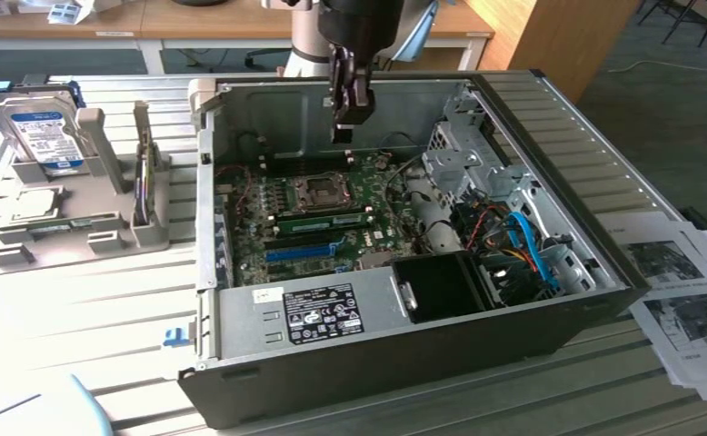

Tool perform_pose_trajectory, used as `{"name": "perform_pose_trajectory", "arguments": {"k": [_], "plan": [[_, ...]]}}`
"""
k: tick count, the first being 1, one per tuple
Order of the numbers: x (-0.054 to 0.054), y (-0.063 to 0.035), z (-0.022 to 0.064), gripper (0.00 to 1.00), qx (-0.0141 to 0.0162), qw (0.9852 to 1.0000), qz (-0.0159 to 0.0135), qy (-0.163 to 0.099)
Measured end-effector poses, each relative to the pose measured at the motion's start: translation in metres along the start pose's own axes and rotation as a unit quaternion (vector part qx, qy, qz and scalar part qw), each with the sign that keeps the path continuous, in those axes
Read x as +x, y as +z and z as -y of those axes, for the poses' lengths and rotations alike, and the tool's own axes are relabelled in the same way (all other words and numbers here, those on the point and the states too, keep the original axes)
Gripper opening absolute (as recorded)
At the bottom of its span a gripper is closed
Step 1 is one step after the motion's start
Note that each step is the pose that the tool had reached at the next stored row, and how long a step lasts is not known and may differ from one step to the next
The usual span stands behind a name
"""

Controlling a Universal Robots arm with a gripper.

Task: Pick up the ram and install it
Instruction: 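Press down the ram until it locks into place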

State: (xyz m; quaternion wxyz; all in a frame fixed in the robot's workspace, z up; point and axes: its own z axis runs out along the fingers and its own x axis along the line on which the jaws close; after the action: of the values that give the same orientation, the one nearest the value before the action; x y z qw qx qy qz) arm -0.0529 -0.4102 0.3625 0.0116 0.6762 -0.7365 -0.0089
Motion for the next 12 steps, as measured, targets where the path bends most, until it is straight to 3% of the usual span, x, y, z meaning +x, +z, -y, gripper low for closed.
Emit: {"name": "perform_pose_trajectory", "arguments": {"k": [12], "plan": [[0.0000, 0.0000, 0.0000, 0.09, -0.0003, 0.9987, 0.0015, 0.052]]}}
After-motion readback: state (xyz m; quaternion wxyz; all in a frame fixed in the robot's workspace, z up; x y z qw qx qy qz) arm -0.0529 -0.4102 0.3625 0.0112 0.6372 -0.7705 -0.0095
